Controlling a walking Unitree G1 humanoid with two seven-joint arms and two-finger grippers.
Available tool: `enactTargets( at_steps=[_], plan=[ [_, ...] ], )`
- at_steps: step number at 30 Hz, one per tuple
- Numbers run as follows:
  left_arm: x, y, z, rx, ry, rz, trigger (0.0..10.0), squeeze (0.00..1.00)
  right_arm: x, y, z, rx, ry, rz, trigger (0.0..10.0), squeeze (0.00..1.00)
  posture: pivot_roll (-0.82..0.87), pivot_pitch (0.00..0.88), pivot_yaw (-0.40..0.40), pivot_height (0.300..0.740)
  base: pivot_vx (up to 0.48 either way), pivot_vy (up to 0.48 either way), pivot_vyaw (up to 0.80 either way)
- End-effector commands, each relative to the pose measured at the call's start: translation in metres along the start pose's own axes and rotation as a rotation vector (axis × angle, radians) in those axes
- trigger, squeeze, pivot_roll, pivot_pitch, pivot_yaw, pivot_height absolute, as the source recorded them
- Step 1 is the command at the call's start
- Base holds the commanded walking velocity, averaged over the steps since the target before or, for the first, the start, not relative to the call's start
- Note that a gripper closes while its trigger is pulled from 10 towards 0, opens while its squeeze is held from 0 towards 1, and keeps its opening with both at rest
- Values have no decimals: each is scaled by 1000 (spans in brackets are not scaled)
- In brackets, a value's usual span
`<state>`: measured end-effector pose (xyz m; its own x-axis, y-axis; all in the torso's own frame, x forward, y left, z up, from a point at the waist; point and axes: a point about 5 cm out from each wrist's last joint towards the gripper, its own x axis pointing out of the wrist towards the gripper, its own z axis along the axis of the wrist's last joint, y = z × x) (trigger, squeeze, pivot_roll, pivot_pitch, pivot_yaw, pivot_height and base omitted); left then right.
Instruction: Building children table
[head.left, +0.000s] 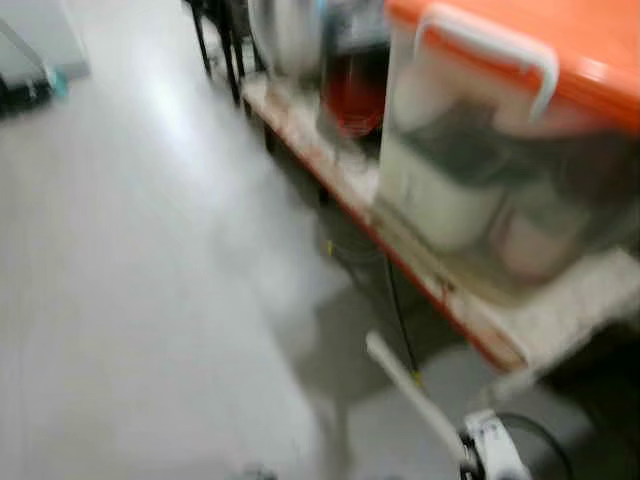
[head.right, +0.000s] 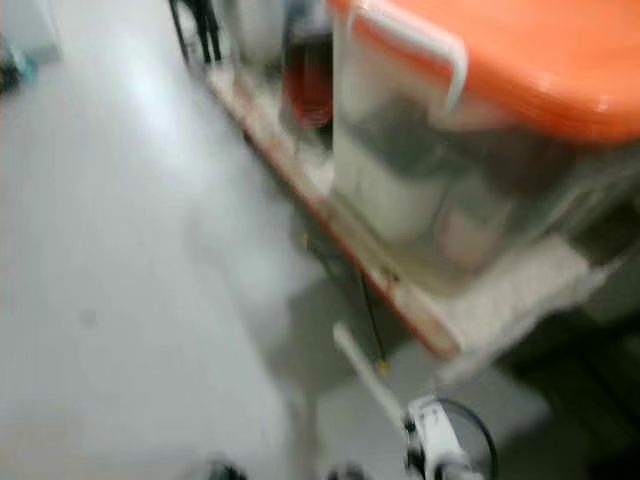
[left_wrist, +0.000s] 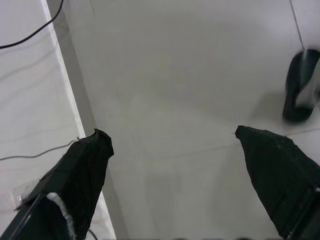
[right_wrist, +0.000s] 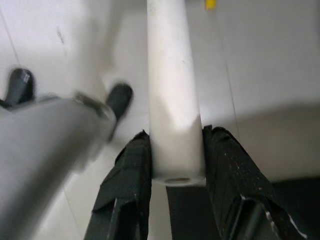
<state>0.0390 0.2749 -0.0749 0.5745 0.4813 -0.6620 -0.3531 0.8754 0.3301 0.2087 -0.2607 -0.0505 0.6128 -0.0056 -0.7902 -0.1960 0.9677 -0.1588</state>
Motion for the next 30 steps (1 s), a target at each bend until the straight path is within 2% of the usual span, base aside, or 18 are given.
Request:
enactTargets(
  at_steps=[1, 30],
  plan=[
    [-5, 6, -11, 9, 38, 13, 10000, 0, -1, 3, -11, 7, 32, 8, 10000, 0, 35, 278, -32, 734, -262, 0, 0],
    [-6, 5, -11, 6, 40, 16, 10000, 0, -1, 2, -11, -4, 45, -13, 10000, 0, 33, 271, -32, 734, -264, 0, 0]
  ],
)
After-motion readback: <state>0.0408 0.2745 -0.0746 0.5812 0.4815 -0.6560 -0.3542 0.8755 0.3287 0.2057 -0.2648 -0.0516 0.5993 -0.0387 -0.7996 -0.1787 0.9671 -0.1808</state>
